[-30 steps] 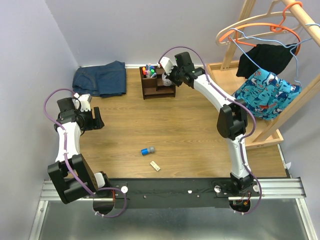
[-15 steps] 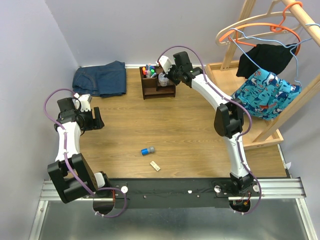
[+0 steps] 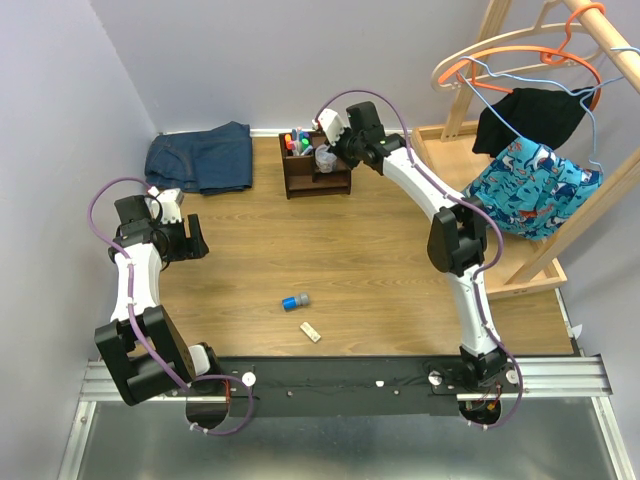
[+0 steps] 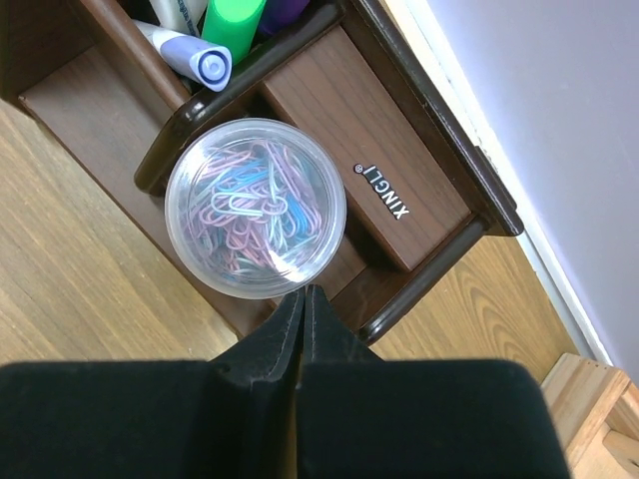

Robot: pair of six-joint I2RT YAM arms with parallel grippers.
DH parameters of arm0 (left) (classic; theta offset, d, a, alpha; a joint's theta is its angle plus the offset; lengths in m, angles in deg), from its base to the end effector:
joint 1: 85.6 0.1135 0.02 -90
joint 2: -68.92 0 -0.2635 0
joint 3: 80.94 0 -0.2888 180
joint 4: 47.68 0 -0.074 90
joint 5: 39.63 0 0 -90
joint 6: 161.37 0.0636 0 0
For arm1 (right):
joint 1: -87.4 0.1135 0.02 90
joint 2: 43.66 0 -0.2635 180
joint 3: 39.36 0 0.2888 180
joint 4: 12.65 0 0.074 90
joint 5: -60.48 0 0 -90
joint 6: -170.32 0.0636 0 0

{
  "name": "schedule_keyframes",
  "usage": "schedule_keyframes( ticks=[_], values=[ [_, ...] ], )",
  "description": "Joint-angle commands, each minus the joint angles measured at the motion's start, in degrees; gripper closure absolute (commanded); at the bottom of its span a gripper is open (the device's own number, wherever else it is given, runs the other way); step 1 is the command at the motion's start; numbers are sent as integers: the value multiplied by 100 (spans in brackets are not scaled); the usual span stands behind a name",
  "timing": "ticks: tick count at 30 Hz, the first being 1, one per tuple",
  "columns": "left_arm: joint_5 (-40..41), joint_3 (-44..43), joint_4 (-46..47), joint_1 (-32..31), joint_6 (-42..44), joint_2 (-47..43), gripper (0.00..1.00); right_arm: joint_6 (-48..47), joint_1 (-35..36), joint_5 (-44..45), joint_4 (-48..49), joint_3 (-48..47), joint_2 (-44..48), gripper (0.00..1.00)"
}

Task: Sort the stationery into containers
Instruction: Pick up the stationery from the center of the board.

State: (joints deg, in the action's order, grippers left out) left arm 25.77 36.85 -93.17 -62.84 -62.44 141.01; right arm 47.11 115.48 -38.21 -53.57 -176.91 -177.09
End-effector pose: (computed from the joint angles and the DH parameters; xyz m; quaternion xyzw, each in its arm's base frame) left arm 0.2854 0.0910 0.2062 -0.0494 0.9336 -0.1163 0.3353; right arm 0.5238 0.2903 0.2436 -0.4836 0.7498 0.0477 0.4491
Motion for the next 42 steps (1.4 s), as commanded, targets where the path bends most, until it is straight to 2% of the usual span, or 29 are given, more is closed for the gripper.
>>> schedule_keyframes(
  ticks=[1,6,8,10,11,12,15,19,22,28,31,35,36,39,42],
  values=[
    [69,-32,-17,53,56,-64,17,96,40,-10,115,-118,-105,91],
    [52,-14,36,53,30,-64,17,87,31,42,89,31,1,91],
    [52,-23,19,44,12,-55,17,113,31,314,98,180,132,91],
    [87,-67,-16,44,21,-90,17,218,5,760,194,460,342,87],
    [96,-85,-17,44,30,-99,18,236,-4,824,264,897,683,80],
    [87,-111,-25,44,47,-134,18,271,-30,842,239,1102,860,61],
    [-27,-199,-17,44,100,-134,17,298,-48,738,151,2100,1712,39],
    [-168,-331,-17,26,232,-134,16,395,-30,-103,-332,2913,2504,34],
    [-186,-427,-43,26,416,-134,16,62,189,-492,-657,3413,2962,32],
    [-98,-586,-113,35,505,-125,15,-975,1374,-406,-1527,3679,2946,29],
    [25,-664,-192,35,505,-161,15,-1240,2069,-108,-2089,3320,2516,30],
    [227,-788,-420,105,584,-231,14,-1118,2719,-98,-3326,1977,1034,37],
    [228,-831,-491,140,688,-257,14,-1083,2799,-133,-3556,1225,759,38],
    [228,-885,-684,307,899,-397,14,-933,3168,-90,-4076,-24,13,40],
    [175,-876,-851,553,1110,-564,14,-915,3572,252,-4445,-696,-515,39]
  ],
)
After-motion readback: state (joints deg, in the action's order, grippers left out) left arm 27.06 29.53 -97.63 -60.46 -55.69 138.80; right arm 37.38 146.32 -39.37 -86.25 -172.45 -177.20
